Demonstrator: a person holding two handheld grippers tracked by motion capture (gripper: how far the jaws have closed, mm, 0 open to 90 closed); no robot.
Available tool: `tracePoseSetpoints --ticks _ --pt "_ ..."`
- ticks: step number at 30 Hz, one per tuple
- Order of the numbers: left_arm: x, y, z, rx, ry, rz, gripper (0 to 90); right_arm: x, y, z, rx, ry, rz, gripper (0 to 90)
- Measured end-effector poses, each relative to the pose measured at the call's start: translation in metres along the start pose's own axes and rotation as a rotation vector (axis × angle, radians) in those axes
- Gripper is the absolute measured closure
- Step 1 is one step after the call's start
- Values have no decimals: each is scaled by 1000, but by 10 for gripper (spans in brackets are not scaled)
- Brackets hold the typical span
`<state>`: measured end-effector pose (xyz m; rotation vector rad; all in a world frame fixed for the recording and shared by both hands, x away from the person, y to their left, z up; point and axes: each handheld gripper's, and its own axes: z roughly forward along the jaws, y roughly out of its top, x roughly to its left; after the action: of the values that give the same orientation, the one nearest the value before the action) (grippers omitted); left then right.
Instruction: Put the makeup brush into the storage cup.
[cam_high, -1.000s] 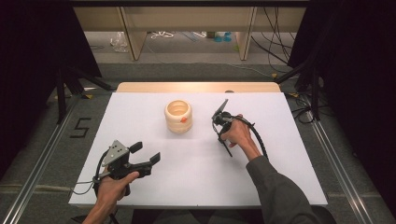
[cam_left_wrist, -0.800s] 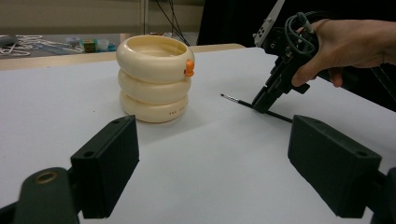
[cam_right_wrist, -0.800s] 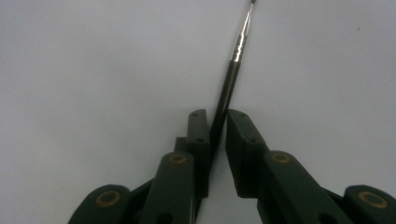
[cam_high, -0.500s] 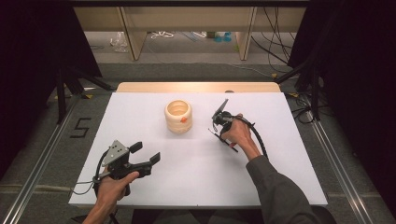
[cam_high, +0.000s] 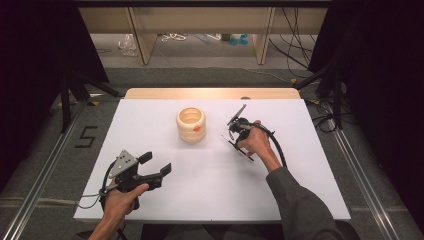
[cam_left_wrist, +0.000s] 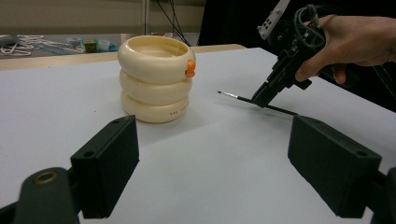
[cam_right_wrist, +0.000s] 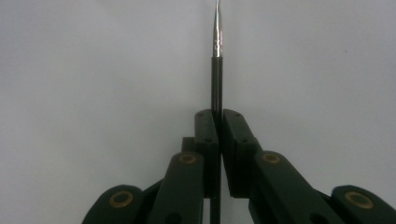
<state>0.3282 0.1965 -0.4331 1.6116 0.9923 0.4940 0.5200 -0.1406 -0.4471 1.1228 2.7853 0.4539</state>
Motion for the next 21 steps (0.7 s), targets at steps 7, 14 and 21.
tracePoseSetpoints --ticks 7,14,21 --pt "0 0 0 2 0 1 158 -1 -3 -18 -132 40 -1 857" --pt "-1 0 1 4 -1 0 158 -4 -9 -32 -234 63 10 857" --pt "0 0 1 4 0 0 158 -7 -13 -37 -302 75 17 857"
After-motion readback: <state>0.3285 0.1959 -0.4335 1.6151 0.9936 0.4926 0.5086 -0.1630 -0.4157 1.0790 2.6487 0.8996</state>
